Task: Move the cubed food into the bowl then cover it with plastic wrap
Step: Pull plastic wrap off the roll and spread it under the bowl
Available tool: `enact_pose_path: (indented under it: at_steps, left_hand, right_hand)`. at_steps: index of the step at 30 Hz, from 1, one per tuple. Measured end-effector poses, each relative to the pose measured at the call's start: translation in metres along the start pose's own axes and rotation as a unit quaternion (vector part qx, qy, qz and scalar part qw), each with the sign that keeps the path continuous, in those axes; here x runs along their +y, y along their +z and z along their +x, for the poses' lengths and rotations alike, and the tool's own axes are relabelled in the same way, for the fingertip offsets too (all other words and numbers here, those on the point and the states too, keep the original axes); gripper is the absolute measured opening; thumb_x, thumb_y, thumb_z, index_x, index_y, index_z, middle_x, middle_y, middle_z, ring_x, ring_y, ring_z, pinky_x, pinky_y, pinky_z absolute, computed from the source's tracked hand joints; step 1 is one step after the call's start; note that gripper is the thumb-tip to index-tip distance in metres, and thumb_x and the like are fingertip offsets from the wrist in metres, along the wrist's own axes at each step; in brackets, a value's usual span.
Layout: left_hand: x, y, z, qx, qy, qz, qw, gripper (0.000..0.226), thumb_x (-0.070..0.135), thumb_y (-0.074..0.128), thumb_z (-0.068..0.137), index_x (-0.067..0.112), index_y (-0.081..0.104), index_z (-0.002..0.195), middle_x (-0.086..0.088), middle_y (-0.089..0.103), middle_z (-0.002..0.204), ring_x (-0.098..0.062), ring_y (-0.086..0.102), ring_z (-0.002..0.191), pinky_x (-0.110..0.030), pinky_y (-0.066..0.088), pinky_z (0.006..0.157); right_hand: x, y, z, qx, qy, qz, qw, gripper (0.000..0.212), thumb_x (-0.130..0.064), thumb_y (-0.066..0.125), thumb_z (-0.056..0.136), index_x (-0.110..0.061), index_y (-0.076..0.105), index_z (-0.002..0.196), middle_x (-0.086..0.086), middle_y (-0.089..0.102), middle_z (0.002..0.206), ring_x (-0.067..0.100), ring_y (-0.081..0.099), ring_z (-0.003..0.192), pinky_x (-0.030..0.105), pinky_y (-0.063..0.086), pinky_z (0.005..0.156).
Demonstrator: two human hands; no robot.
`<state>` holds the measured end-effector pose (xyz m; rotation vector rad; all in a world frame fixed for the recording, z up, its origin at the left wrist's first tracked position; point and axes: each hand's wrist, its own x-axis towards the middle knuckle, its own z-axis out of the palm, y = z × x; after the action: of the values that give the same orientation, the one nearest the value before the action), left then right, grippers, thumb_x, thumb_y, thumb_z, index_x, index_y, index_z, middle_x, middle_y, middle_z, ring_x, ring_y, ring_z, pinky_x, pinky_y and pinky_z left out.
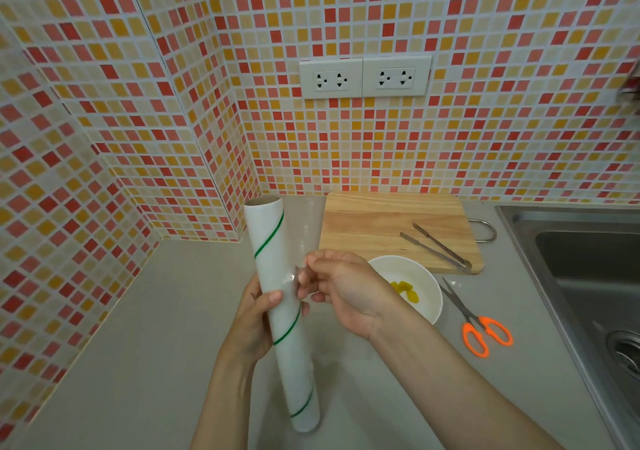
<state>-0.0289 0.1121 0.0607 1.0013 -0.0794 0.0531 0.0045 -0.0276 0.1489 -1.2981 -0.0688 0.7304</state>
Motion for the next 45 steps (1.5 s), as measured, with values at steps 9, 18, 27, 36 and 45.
enact_pose_path:
  at_steps: [9,18,27,36,45]
  left_hand:
    - [0.004,0.014,0.003,0.029,-0.009,-0.043,0.999,0.058,0.042,0.073,0.059,0.0,0.062,0.098,-0.015,0.063,0.073,-0.024,0.057,0.056,-0.031,0.05,0.048]
    - [0.003,0.028,0.009,0.039,0.009,-0.027,0.999,0.039,0.032,0.049,0.076,0.001,0.061,0.097,-0.01,0.063,0.069,-0.021,0.058,0.053,-0.028,0.048,0.044]
    - [0.004,0.027,0.012,0.06,0.057,0.068,0.994,0.043,0.03,0.051,0.072,0.018,0.061,0.113,-0.007,0.064,0.073,-0.019,0.058,0.056,-0.029,0.049,0.046]
    - [0.003,0.026,0.014,0.054,0.055,0.06,0.995,0.049,0.033,0.052,0.071,0.016,0.059,0.117,-0.01,0.063,0.076,-0.02,0.057,0.057,-0.03,0.049,0.047]
    - [0.002,0.028,0.017,0.051,0.067,0.074,0.994,0.049,0.032,0.051,0.073,0.018,0.057,0.119,-0.007,0.065,0.077,-0.02,0.058,0.058,-0.031,0.05,0.048]
  right_hand:
    - [-0.006,-0.009,0.01,0.088,-0.156,-0.159,0.971,0.022,-0.019,0.057,0.09,-0.012,0.063,0.11,-0.001,0.06,0.089,0.01,0.063,0.065,0.017,0.048,0.063]
    - [-0.001,0.006,0.022,0.186,-0.231,-0.068,0.953,0.008,-0.017,0.067,0.081,-0.019,0.073,0.087,-0.006,0.073,0.078,0.013,0.064,0.058,0.029,0.055,0.052]
    - [-0.001,0.001,0.026,0.181,-0.2,-0.012,0.963,0.002,-0.01,0.07,0.079,-0.011,0.067,0.079,0.008,0.069,0.08,0.011,0.063,0.058,0.023,0.055,0.055]
    - [-0.004,-0.002,0.026,0.157,-0.177,0.018,0.971,0.005,-0.009,0.069,0.079,-0.014,0.068,0.078,0.008,0.069,0.079,0.015,0.061,0.06,0.02,0.051,0.055]
    - [-0.003,0.001,0.02,0.15,-0.186,0.014,0.971,0.004,-0.012,0.066,0.083,-0.013,0.064,0.08,0.001,0.062,0.071,0.001,0.052,0.04,0.017,0.044,0.037]
